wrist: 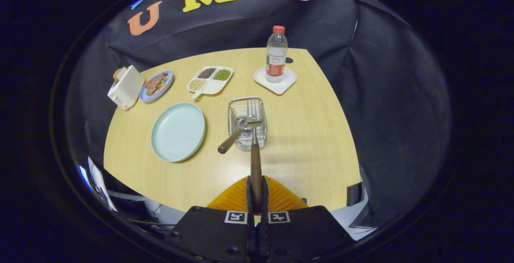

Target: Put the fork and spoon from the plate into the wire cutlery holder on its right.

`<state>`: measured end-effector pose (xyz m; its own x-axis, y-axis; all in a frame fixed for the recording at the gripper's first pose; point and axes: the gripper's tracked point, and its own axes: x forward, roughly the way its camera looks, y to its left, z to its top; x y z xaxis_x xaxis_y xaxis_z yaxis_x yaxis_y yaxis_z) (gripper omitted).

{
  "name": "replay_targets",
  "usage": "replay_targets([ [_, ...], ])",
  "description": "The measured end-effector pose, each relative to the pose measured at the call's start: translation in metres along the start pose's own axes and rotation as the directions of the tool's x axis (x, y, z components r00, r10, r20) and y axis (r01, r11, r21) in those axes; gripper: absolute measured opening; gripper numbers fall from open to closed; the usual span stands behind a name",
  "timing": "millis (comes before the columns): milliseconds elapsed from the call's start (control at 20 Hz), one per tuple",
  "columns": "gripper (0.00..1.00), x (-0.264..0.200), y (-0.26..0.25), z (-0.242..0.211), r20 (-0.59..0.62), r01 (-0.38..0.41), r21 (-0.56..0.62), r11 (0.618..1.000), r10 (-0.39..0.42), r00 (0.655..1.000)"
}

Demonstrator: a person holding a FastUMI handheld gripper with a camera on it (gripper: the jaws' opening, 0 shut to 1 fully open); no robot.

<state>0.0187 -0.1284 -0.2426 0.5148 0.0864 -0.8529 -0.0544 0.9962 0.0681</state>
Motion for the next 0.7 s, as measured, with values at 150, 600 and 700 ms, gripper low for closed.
replay_targets([
  [150, 0.05, 0.01, 0.005, 0.007, -0.013, 0.002, -0.016, 1.0, -0.002, 1.0],
  [600, 0.12, 0.003, 0.006, 0.041, 0.114, 0.071, -0.054, 0.996, -0.065, 0.991],
  [700, 0.12, -0.002, 0.007, 0.046, 0.147, 0.079, -0.046, 0.996, -0.071, 0.987],
])
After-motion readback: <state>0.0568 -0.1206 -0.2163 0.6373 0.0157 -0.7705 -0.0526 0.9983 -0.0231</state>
